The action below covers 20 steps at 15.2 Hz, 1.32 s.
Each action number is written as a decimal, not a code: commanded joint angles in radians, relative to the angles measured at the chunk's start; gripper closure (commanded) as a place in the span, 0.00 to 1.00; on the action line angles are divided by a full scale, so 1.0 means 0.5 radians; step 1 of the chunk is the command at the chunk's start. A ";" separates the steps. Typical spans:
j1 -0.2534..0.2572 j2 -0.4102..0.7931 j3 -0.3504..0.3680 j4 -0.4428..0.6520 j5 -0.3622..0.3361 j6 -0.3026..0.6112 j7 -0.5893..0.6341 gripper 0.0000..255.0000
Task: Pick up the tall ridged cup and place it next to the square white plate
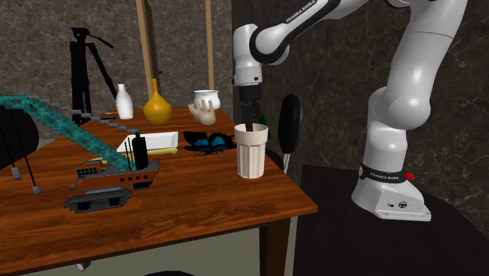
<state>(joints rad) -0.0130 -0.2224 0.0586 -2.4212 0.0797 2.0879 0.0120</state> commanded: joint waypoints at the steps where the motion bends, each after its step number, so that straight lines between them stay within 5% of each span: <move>1: 0.000 0.002 0.000 -0.002 0.000 0.005 0.000 0.00; 6: 0.000 0.002 0.000 -0.002 0.000 0.005 0.000 0.00; 7: 0.000 0.002 0.000 -0.002 0.000 0.005 0.000 1.00; 20: 0.000 -0.051 -0.002 0.060 -0.003 -0.110 0.005 1.00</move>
<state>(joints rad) -0.0127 -0.2423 0.0583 -2.3981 0.0790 2.0452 0.0152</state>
